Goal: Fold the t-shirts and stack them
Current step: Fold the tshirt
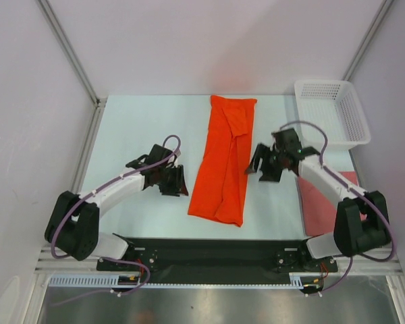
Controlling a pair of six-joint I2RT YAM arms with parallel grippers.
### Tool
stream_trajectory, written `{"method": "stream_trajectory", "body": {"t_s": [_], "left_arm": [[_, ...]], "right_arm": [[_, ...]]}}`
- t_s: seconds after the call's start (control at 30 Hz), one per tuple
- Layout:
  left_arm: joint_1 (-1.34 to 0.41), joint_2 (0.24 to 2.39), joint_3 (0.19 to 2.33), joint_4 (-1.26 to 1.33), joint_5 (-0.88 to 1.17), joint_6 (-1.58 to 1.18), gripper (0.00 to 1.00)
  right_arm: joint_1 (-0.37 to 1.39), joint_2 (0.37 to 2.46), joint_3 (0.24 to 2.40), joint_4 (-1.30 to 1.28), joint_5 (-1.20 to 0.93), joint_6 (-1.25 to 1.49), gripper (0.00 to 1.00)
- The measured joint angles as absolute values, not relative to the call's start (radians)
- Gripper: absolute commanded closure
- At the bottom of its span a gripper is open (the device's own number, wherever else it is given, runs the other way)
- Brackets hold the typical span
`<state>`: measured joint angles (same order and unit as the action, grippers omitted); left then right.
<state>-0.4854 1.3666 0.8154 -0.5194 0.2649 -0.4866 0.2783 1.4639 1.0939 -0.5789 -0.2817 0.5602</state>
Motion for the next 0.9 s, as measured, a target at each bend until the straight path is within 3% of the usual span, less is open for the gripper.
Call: {"method": "stream_trajectory", "body": {"t_s": [0.13, 0.23, 0.37, 0.6, 0.7, 0.73, 0.9], "left_arm": [[-0.474, 1.435, 0.813, -0.485, 0.289, -0.469, 0.56], [-0.474, 1.488, 0.805, -0.453, 0.323, -0.469, 0.56], [-0.474, 1.541, 0.784, -0.425, 0.353, -0.469, 0.57], [-0.473, 1.595, 0.782, -0.390, 0.434, -0.472, 0.62], [-0.473, 1.605, 0.781, -0.377, 0.456, -0.474, 0.68], [-0.473, 1.606, 0.780, -0.376, 0.458, -0.474, 0.80], [-0.472, 1.600, 0.738, -0.348, 0.475, -0.487, 0.99]], "right_arm": [[0.299, 1.326, 0.759, -0.534, -0.401, 0.609, 0.33], [0.305, 1.229, 0.621, -0.500, -0.456, 0.637, 0.37], [0.311, 1.151, 0.516, -0.379, -0.537, 0.691, 0.41], [0.340, 1.234, 0.461, -0.252, -0.606, 0.735, 0.44], [0.361, 1.264, 0.458, -0.234, -0.618, 0.738, 0.46], [0.367, 1.271, 0.457, -0.228, -0.619, 0.739, 0.47], [0.377, 1.308, 0.445, -0.208, -0.625, 0.741, 0.53]]}}
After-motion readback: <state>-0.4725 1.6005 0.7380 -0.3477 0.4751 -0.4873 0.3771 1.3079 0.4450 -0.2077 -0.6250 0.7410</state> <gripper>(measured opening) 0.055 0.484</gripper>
